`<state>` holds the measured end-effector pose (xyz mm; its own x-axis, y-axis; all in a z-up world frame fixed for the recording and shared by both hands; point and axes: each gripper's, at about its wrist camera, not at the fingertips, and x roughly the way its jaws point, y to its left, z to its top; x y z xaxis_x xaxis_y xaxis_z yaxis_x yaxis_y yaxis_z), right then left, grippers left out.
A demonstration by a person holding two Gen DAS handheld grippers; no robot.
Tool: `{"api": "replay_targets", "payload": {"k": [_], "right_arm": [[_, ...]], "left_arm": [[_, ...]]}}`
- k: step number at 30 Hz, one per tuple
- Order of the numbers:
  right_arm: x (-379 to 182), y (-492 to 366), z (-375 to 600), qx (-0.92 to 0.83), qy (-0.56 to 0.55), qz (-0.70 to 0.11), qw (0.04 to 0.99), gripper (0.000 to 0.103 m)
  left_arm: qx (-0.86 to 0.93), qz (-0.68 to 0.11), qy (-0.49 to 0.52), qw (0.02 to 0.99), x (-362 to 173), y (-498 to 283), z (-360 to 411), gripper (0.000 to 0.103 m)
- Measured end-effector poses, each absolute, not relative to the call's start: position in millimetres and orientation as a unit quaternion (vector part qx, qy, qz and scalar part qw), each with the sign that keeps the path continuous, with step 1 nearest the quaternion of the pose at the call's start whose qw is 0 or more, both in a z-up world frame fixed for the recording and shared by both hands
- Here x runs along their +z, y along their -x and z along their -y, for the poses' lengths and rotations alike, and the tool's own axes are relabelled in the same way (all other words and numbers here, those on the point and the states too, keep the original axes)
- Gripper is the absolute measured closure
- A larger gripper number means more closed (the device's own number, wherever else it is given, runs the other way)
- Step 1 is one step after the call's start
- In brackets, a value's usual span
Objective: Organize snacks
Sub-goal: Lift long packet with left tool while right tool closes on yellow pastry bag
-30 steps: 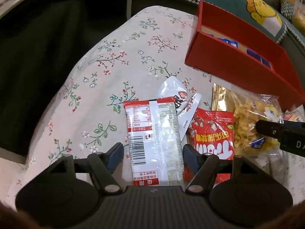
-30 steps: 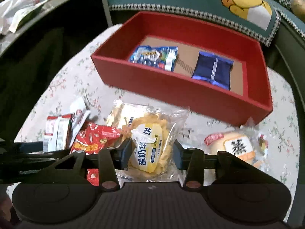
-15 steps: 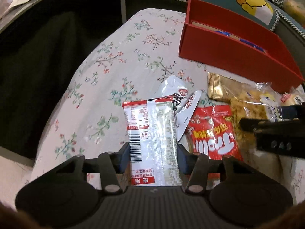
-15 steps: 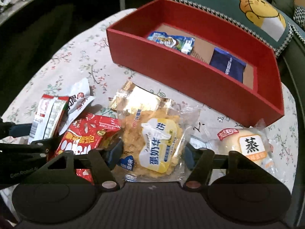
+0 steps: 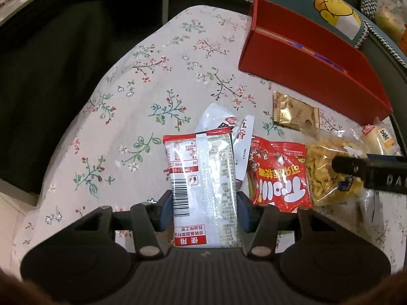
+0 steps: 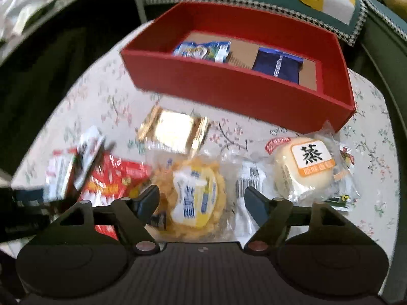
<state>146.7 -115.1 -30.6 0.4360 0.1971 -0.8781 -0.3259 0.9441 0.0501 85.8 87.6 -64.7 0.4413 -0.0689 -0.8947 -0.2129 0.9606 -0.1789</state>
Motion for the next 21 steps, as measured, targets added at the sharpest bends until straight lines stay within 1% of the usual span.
{"api": "replay_targets", "payload": {"k": [2,4,5,6,8,9,14,17,18,19,20,21], "right_arm": [[-35.4,-150.5,111.1,0.163,0.051,-0.517,0.839,0.022],[-45.3,-151.8,99.7,0.162,0.075,-0.526,0.831,0.018],[-51.8,-152.1,92.9,0.160,0.089,-0.532,0.827,0.018],[-57.7,-150.7,87.1,0.158,0.102,-0.535,0.824,0.021],[-65.2,-146.1,77.3,0.156,0.137,-0.522,0.827,0.022],[-63.6,-143.5,74.9,0.162,0.143,-0.518,0.828,0.027],[-49.2,-135.4,84.9,0.173,0.140,-0.513,0.829,0.037],[-35.4,-127.4,93.4,0.178,0.132,-0.503,0.835,0.046],[-31.3,-125.0,96.3,0.178,0.127,-0.500,0.838,0.052],[-27.0,-123.8,99.7,0.180,0.121,-0.498,0.840,0.055],[-25.0,-123.6,101.7,0.181,0.119,-0.498,0.840,0.056],[-25.2,-122.7,103.1,0.180,0.120,-0.499,0.839,0.056]], "left_arm": [[0.045,-0.525,0.136,0.839,-64.3,-86.6,-86.9,0.030],[0.044,-0.526,0.132,0.839,-64.5,-87.4,-85.1,0.027],[0.044,-0.525,0.126,0.840,-64.8,-87.5,-84.0,0.026],[0.043,-0.526,0.122,0.841,-65.1,-88.3,-83.5,0.025],[0.044,-0.527,0.119,0.840,-67.2,-89.4,-85.7,0.025],[0.044,-0.526,0.123,0.840,-66.2,-89.0,-87.8,0.025],[0.035,-0.525,0.141,0.838,-59.9,-82.6,-97.7,0.030],[0.035,-0.519,0.147,0.841,-55.2,-77.6,-97.5,0.031],[0.036,-0.519,0.146,0.841,-55.2,-76.9,-96.3,0.027],[0.036,-0.521,0.145,0.840,-56.8,-76.7,-94.1,0.020],[0.037,-0.523,0.144,0.839,-58.9,-76.5,-91.4,0.016],[0.040,-0.526,0.141,0.838,-61.7,-76.3,-87.7,0.007]]}}
